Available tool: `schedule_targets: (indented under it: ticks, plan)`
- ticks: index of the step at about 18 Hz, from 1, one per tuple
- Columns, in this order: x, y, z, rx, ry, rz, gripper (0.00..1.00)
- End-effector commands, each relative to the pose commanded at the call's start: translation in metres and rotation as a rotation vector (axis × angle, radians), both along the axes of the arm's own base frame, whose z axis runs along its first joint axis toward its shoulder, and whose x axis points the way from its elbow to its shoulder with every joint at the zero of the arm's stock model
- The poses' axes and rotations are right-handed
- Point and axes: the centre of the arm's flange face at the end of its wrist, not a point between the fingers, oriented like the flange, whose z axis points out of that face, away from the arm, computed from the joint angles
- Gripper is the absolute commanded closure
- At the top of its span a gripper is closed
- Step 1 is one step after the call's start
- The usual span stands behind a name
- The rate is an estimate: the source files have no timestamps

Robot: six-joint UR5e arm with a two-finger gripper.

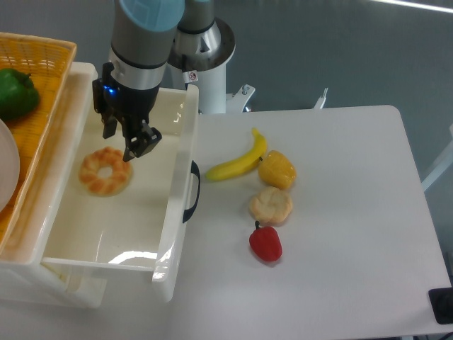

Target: Place the donuts in the upper white drawer

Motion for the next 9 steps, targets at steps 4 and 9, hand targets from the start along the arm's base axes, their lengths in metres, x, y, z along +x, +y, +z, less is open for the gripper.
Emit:
schedule_targets:
  ticks: [4, 9]
  plan:
    - [-0.059, -0.028, 0.017, 0.064, 0.051, 0.115, 0.39]
    - [-0.138, -0.069, 0.004, 0.062, 0.063, 0.25, 0.32]
